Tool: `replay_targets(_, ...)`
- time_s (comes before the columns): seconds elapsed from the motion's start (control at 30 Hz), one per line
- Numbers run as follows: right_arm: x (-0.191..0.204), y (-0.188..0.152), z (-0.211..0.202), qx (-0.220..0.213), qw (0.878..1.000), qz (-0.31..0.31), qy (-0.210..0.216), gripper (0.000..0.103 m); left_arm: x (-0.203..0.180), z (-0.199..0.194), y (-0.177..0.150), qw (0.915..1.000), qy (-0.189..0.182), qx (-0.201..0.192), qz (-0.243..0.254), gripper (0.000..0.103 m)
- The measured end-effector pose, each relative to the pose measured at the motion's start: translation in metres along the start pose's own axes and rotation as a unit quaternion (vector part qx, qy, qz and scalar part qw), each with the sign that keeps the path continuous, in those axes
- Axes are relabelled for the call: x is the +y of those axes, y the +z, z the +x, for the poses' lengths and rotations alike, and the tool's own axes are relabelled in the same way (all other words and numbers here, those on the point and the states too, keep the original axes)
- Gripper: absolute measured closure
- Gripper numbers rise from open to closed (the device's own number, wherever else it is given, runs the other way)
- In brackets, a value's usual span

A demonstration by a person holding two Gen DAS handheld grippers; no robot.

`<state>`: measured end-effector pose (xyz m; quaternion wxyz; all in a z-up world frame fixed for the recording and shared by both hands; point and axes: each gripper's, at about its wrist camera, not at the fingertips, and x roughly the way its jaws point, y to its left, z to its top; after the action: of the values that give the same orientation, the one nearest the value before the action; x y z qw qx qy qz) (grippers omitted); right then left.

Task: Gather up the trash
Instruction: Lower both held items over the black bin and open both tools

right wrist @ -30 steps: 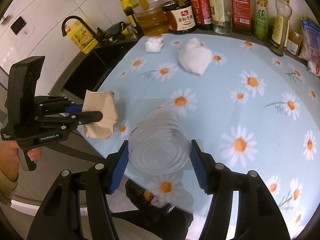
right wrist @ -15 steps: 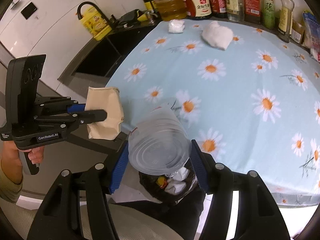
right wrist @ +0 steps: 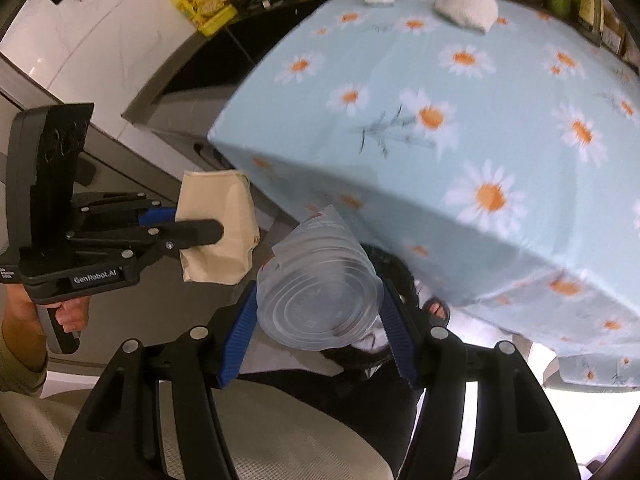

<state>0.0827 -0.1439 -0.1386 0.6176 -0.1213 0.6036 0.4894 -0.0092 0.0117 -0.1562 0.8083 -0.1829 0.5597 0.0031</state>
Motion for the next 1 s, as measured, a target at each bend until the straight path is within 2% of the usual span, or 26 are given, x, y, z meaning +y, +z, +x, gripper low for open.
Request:
replay_targets(0.3,-0.007,-0.015,0.041,0.048,0.999,0.011,-0.006,0.043,0.014,0.040,-0.020,0.9985,-0.004,0.051,-0.021,0.085)
replay_targets(0.6,-0.016,-0.016,0.066,0.073,0.997,0.021,-0.008,0.043,0.029,0.070,-0.032,0.9952,-0.019,0.085,-0.044,0.084)
replay_targets(0.77,-0.022,-0.018,0.070,0.076,0.997,0.033,-0.002,0.042,0.034,0.079,-0.034,0.9937,-0.027,0.088,-0.064,0.077)
replay_targets(0.83,-0.025,-0.012,0.072,0.080,0.996,0.035,-0.006,0.036,0.035,0.081,-0.033,0.9934,-0.027,0.090,-0.067,0.067)
replay_targets(0.87,-0.026,-0.012,0.072,0.079,0.996,0.036,-0.009,0.033,0.036,0.082,-0.033,0.9933,-0.025,0.091,-0.066,0.067)
replay_targets(1.0,-0.029,-0.012,0.070,0.078,0.996,0.043,-0.007,0.033,0.040,0.083,-0.032,0.9930,-0.016,0.094,-0.070,0.067)
